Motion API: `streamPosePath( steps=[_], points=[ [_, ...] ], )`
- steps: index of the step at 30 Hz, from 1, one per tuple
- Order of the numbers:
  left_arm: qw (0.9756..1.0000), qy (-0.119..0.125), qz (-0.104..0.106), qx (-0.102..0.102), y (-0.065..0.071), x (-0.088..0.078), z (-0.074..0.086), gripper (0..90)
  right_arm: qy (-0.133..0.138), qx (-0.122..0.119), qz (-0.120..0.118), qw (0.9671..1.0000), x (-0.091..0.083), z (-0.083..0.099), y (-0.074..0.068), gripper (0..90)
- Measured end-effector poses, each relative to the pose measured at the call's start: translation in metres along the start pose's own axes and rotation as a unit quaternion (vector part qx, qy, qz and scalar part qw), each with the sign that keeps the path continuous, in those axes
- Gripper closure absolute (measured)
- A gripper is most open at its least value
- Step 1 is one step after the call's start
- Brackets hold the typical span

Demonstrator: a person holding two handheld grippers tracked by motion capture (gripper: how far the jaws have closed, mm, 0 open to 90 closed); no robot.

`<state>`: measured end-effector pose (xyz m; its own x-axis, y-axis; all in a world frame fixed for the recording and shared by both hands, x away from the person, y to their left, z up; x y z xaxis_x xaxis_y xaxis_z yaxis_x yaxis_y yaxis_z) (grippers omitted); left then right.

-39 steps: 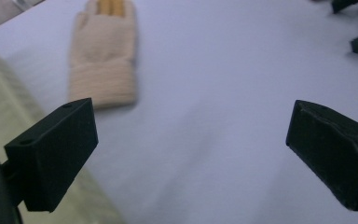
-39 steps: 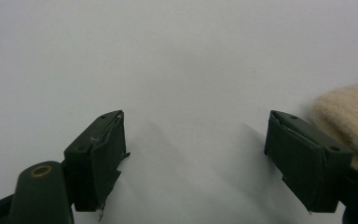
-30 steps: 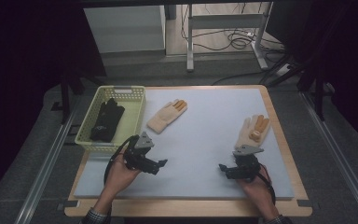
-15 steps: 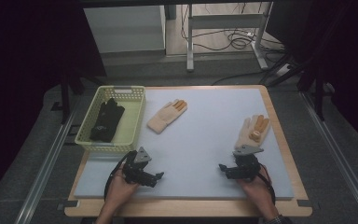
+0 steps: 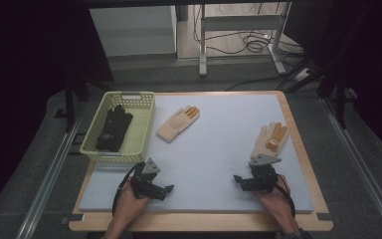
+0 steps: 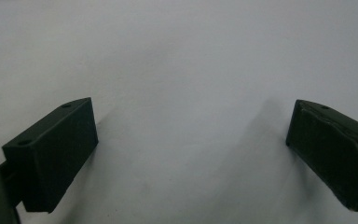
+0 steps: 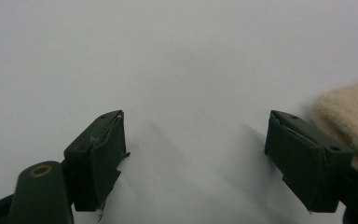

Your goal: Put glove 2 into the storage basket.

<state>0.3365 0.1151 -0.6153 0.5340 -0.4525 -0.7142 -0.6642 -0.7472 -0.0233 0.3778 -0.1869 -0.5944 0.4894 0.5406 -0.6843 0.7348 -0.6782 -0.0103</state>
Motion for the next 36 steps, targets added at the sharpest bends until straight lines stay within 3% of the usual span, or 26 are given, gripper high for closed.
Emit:
streamPosePath(
  steps=[3, 7, 14, 24, 32, 36],
  points=[
    [1.0, -0.001, 0.0, 0.002, 0.0, 0.0, 0.0, 1.7, 0.006, -0.001, 0.011, 0.9999, -0.002, -0.001, 0.0, 21.8],
    [1.0, -0.001, 0.0, 0.002, 0.0, 0.0, 0.0, 1.7, 0.018, 0.009, 0.001, 0.9998, -0.001, -0.009, -0.001, 22.4],
    [1.0, -0.001, 0.0, 0.001, 0.0, 0.0, 0.0, 1.8, 0.028, -0.007, -0.019, 0.9994, 0.014, -0.045, -0.007, 28.0],
    [1.0, 0.0, -0.001, 0.002, 0.0, 0.0, 0.0, 1.9, 0.026, -0.014, -0.054, 0.9981, 0.061, -0.101, -0.02, 45.8],
    [1.0, 0.0, -0.001, 0.002, 0.0, 0.0, 0.0, 1.9, 0.016, -0.025, -0.06, 0.9978, 0.104, -0.133, -0.027, 62.7],
    [1.0, 0.001, -0.001, 0.001, 0.0, 0.0, 0.0, 1.9, 0.019, -0.028, -0.059, 0.9977, 0.118, -0.148, -0.029, 63.6]
  ],
)
Point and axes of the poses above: each handheld gripper's, and its own axes: x roughly forward along the jaws, z roughly out of its underside, y roughly to its right, the point moved 9 cm from there along x, roughly forward along the jaws, and after that the axes turned 5 degrees about -z, right-handed, at the moved point
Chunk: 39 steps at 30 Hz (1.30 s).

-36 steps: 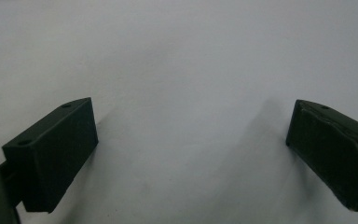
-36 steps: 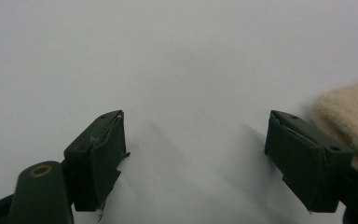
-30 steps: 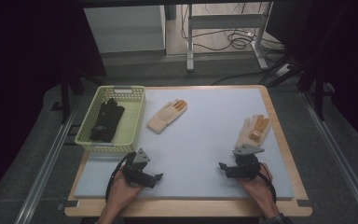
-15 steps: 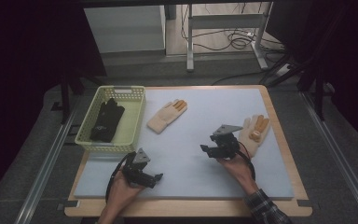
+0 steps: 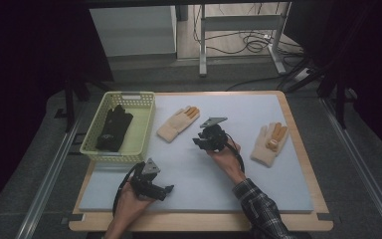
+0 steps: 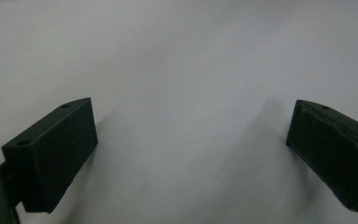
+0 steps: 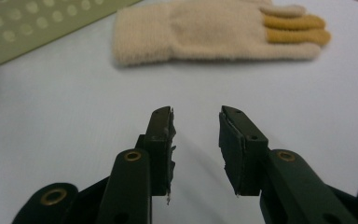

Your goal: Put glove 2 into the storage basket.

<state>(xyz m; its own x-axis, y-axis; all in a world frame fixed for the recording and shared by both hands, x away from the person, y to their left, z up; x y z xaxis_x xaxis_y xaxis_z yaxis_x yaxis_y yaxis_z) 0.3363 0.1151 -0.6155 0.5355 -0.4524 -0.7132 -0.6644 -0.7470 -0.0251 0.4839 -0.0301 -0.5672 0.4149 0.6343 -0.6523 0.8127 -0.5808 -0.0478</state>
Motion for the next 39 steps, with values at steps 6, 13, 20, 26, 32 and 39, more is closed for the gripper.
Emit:
streamPosePath(
  steps=[6, 13, 20, 26, 32, 39],
  points=[
    [1.0, 0.0, 0.0, 0.001, 0.0, 0.0, 0.0, 1.9, 0.008, 0.01, -0.002, 0.9999, 0.023, -0.019, 0.003, 55.1],
    [1.0, 0.0, 0.0, 0.001, 0.0, 0.0, 0.0, 1.9, 0.01, 0.012, 0.011, 0.9998, 0.047, -0.036, 0.016, 46.4],
    [1.0, 0.0, 0.0, 0.0, 0.0, 0.0, 0.0, 2.0, 0.011, 0.029, 0.026, 0.9992, 0.073, -0.052, 0.03, 33.6],
    [1.0, 0.0, 0.0, 0.0, 0.0, 0.0, 0.0, 2.0, -0.017, 0.044, 0.032, 0.9984, 0.097, -0.046, 0.034, 30.8],
    [1.0, 0.0, 0.0, 0.0, 0.0, 0.0, 0.0, 2.0, -0.02, 0.034, 0.041, 0.9984, 0.095, -0.044, 0.029, 78.6],
    [1.0, 0.0, 0.0, -0.001, 0.0, 0.0, 0.0, 2.1, -0.028, -0.003, 0.039, 0.9988, 0.082, -0.043, 0.03, 83.4]
  ],
)
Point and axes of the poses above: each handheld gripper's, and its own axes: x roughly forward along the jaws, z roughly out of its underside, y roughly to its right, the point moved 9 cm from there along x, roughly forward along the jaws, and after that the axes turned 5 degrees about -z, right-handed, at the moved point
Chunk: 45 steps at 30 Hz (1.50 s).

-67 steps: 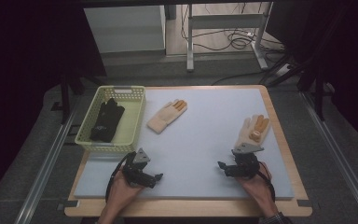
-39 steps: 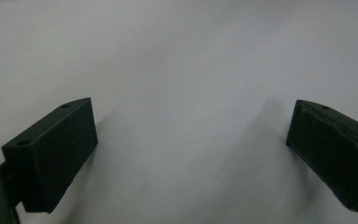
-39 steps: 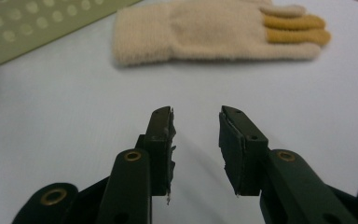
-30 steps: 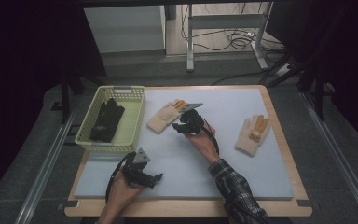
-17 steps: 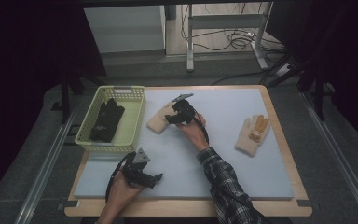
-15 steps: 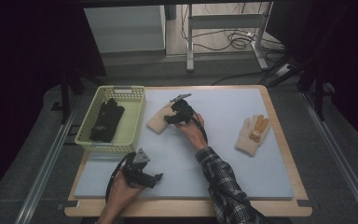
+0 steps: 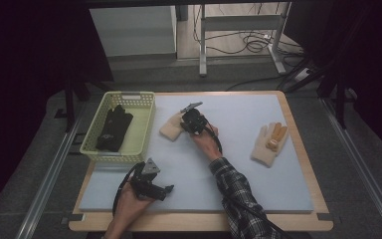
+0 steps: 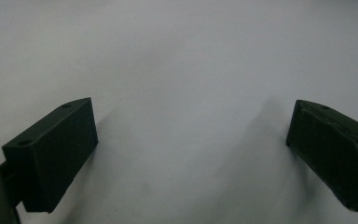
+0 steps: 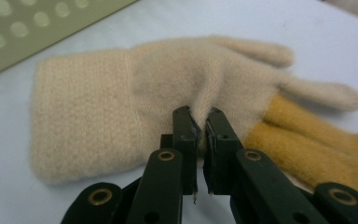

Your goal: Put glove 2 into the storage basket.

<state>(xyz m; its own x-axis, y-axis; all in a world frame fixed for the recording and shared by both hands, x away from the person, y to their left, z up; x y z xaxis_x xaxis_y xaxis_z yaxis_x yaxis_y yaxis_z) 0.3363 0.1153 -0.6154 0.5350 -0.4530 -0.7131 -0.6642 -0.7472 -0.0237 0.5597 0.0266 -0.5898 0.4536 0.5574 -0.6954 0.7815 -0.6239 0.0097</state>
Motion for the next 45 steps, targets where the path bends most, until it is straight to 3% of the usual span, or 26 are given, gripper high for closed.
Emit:
streamPosePath(
  steps=[8, 15, 22, 28, 31, 33, 34, 37, 39, 42, 45],
  points=[
    [1.0, 0.0, 0.0, 0.0, 0.0, 0.0, 0.0, 2.1, 0.016, -0.026, -0.024, 0.9993, -0.042, -0.008, -0.003, 83.4],
    [1.0, 0.0, -0.001, 0.001, 0.0, 0.0, 0.0, 2.2, 0.028, -0.052, -0.058, 0.9966, -0.092, -0.003, -0.018, 83.2],
    [1.0, 0.0, -0.001, 0.0, 0.0, 0.0, 0.0, 2.3, 0.021, -0.082, -0.093, 0.9921, -0.13, 0.026, -0.036, 83.0],
    [1.0, 0.002, -0.001, -0.002, 0.0, 0.0, 0.0, 2.4, -0.012, -0.108, -0.091, 0.9899, -0.139, 0.067, -0.038, 82.9],
    [1.0, 0.001, -0.001, -0.002, 0.0, 0.0, 0.0, 2.4, -0.023, -0.097, -0.083, 0.9915, -0.133, 0.084, -0.032, 77.3],
    [1.0, 0.001, -0.001, -0.001, 0.0, 0.0, 0.0, 2.4, -0.016, -0.087, -0.057, 0.9944, -0.129, 0.089, -0.024, 58.4],
    [1.0, 0.001, -0.001, -0.001, 0.0, 0.0, 0.0, 2.4, -0.013, -0.081, -0.055, 0.9951, -0.129, 0.09, -0.022, 54.0],
    [1.0, 0.001, -0.001, -0.002, 0.0, 0.0, 0.0, 2.4, 0.005, -0.052, -0.04, 0.9978, -0.135, 0.087, -0.01, 49.0],
    [1.0, 0.001, -0.001, -0.002, 0.0, 0.0, 0.0, 2.4, 0.012, -0.03, -0.035, 0.9988, -0.141, 0.087, -0.002, 51.3],
    [1.0, 0.001, -0.001, -0.001, 0.0, 0.0, 0.0, 2.4, 0.007, 0.005, -0.024, 0.9997, -0.147, 0.093, 0.008, 69.5],
    [1.0, 0.001, -0.001, -0.002, 0.0, 0.0, 0.0, 2.4, -0.003, 0.017, -0.02, 0.9996, -0.149, 0.105, 0.011, 79.5]
  ],
)
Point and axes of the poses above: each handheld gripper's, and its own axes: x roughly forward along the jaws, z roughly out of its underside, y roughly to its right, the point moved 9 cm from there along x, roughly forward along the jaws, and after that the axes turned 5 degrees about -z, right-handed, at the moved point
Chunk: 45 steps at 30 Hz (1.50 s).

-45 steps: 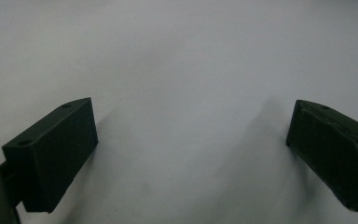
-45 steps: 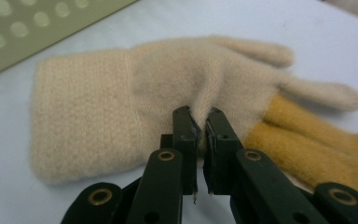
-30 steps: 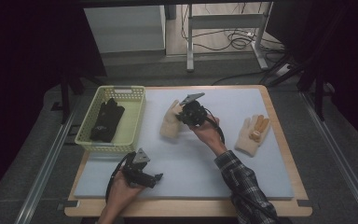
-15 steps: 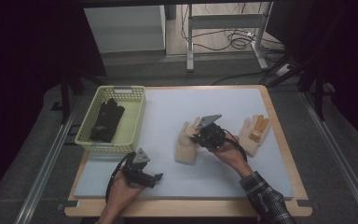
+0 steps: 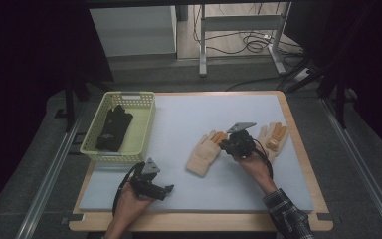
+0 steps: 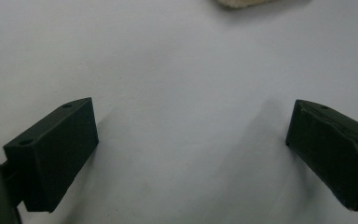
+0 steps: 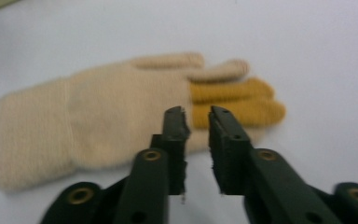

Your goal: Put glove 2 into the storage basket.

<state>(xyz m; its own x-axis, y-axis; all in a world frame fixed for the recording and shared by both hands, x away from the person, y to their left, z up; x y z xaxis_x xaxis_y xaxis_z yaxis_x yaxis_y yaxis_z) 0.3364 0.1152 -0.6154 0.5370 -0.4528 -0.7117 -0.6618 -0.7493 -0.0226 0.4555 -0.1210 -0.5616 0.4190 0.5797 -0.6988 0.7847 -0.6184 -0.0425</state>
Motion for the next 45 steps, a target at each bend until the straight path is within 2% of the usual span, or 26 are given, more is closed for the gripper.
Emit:
streamPosePath(
  steps=[3, 6, 10, 17, 23, 26, 28, 31, 34, 37, 41, 45],
  points=[
    [1.0, 0.0, 0.0, 0.0, 0.0, 0.0, 0.0, 2.4, -0.012, 0.004, 0.003, 0.9999, 0.006, 0.013, 0.001, 80.8],
    [1.0, 0.0, 0.0, 0.0, 0.0, 0.0, 0.0, 2.4, -0.013, 0.005, 0.012, 0.9998, 0.012, 0.017, 0.004, 80.4],
    [1.0, 0.0, 0.0, 0.0, 0.0, 0.0, 0.0, 2.4, -0.005, 0.011, 0.017, 0.9998, 0.021, 0.012, 0.008, 76.4],
    [1.0, 0.0, 0.0, 0.0, 0.0, 0.0, 0.0, 2.4, 0.012, 0.036, 0.019, 0.9991, 0.036, -0.001, 0.02, 76.3],
    [1.0, 0.0, 0.0, 0.0, 0.0, 0.0, 0.0, 2.4, 0.012, 0.031, 0.024, 0.9991, 0.047, -0.011, 0.023, 76.2],
    [1.0, 0.0, 0.0, 0.0, 0.0, 0.0, 0.0, 2.4, 0.014, 0.023, 0.028, 0.9992, 0.045, -0.012, 0.022, 75.0],
    [1.0, 0.0, 0.0, 0.0, 0.0, 0.0, 0.0, 2.4, 0.019, 0.026, 0.023, 0.9992, 0.04, -0.012, 0.02, 74.1],
    [1.0, 0.0, 0.0, 0.0, 0.0, 0.0, 0.0, 2.4, 0.023, 0.025, 0.011, 0.9994, 0.032, -0.011, 0.014, 73.4],
    [1.0, 0.0, 0.0, 0.0, 0.0, 0.0, 0.0, 2.4, 0.027, 0.02, -0.007, 0.9994, 0.024, -0.011, 0.001, 73.4],
    [1.0, 0.0, 0.0, 0.001, 0.0, 0.0, 0.0, 2.4, 0.033, 0.025, -0.04, 0.9983, 0.019, -0.011, -0.015, 74.5],
    [1.0, 0.0, 0.0, 0.0, 0.0, 0.0, 0.0, 2.4, 0.032, 0.006, -0.075, 0.9966, 0.019, -0.014, -0.043, 77.0],
    [1.0, 0.0, 0.0, 0.0, 0.0, 0.0, 0.0, 2.4, 0.025, -0.021, -0.101, 0.9943, 0.031, -0.022, -0.075, 77.1]
  ],
)
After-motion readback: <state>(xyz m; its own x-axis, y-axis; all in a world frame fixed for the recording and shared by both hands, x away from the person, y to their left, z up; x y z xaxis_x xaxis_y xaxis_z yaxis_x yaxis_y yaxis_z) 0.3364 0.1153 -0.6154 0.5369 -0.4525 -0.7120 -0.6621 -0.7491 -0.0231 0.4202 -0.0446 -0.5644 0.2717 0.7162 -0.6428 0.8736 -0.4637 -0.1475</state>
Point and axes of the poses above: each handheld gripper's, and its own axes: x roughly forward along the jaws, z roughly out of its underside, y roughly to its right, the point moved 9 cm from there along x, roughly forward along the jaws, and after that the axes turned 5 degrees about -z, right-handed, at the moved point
